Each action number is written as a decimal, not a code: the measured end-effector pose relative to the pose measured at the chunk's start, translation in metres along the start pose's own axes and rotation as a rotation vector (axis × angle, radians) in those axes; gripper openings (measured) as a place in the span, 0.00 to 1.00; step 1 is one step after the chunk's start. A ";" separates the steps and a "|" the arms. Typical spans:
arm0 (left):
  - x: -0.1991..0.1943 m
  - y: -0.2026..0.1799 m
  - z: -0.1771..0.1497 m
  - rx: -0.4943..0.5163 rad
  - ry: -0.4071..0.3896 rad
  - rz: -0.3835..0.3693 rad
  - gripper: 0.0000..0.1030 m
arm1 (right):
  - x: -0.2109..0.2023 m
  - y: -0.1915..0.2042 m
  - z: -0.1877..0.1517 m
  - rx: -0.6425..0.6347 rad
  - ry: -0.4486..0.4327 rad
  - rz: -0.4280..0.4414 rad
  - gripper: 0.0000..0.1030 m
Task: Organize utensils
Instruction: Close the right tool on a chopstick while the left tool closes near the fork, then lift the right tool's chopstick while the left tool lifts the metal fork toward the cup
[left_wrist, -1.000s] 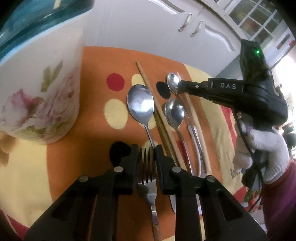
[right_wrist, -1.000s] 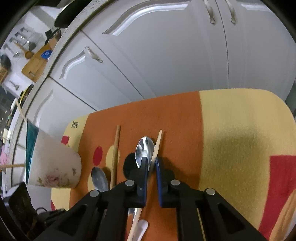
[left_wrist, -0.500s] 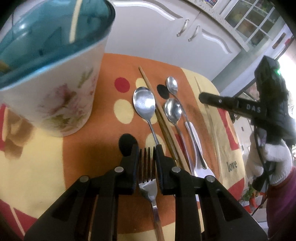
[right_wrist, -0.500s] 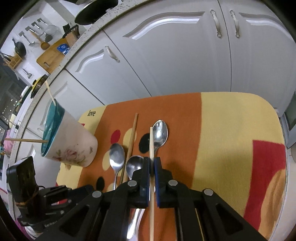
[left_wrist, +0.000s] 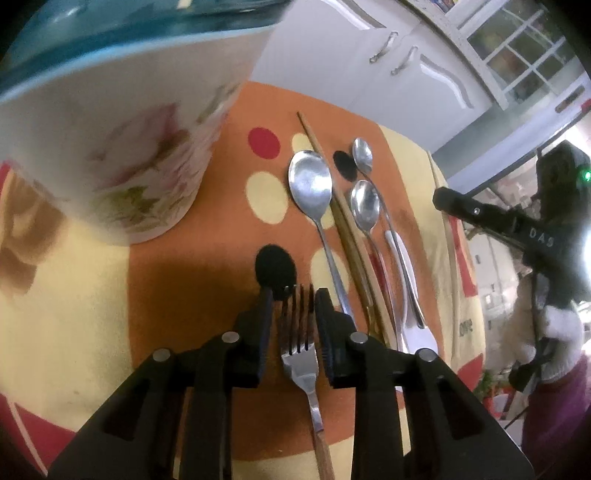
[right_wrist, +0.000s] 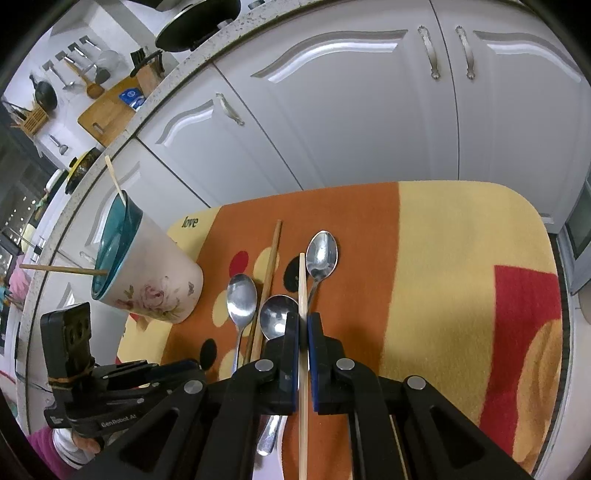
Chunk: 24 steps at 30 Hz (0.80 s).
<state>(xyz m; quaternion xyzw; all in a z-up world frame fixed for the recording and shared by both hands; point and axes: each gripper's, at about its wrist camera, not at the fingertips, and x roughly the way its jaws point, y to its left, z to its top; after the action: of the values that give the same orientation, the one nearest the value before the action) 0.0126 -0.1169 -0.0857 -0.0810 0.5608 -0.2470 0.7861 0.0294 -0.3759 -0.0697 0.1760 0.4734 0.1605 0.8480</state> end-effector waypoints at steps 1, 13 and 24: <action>0.000 0.002 0.000 -0.001 0.002 -0.012 0.22 | 0.001 0.000 0.000 0.003 0.000 0.001 0.04; -0.004 -0.008 -0.006 0.110 -0.012 0.014 0.15 | 0.006 0.002 0.002 -0.008 0.017 0.000 0.04; -0.026 -0.020 -0.009 0.121 -0.071 0.059 0.01 | -0.015 0.014 0.001 -0.025 -0.028 0.016 0.04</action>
<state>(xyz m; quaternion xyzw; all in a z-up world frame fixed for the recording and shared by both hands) -0.0083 -0.1207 -0.0585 -0.0252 0.5187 -0.2541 0.8159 0.0214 -0.3699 -0.0521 0.1714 0.4579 0.1709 0.8554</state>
